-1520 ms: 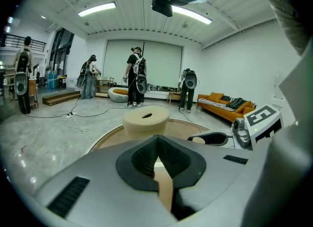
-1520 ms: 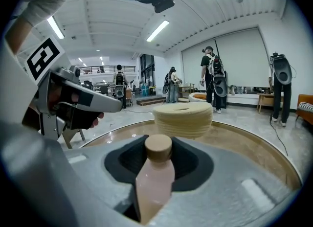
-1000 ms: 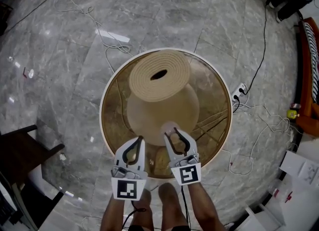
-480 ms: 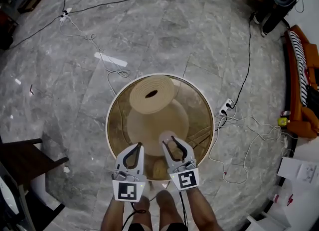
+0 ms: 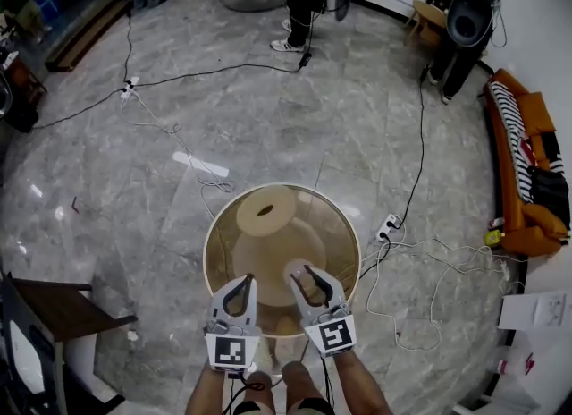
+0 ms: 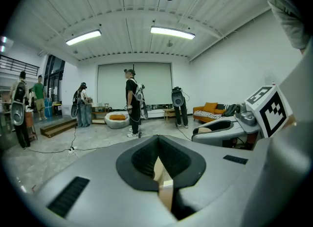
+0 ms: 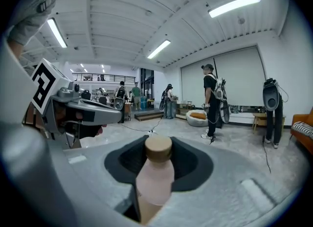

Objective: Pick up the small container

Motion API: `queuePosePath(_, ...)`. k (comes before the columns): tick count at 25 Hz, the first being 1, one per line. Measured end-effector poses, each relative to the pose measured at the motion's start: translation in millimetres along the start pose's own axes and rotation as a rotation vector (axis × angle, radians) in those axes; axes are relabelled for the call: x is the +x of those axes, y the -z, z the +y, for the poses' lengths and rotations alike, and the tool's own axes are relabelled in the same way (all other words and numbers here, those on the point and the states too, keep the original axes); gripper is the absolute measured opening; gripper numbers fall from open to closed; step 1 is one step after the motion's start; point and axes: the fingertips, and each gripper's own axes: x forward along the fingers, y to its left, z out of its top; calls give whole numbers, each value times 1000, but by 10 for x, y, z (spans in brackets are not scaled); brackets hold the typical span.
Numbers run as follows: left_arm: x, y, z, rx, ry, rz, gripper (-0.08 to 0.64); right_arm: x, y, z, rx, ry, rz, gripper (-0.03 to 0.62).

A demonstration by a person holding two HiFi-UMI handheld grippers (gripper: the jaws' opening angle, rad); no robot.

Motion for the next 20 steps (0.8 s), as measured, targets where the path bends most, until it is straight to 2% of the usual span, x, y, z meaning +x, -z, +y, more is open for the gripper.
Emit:
queuePosePath(8, -483, -829, -115, 152, 16, -42, 16, -586, -964, 29, 6, 19, -76, 135)
queuePosePath(14, -1010, -1164, -301, 194, 34, -54, 16, -1169, -1297, 176, -20, 54, -74, 135)
queuePosePath(20, -1465, -1388, -392, 215, 16, -73, 16, -1657, -1521, 333, -18, 91, -81, 135)
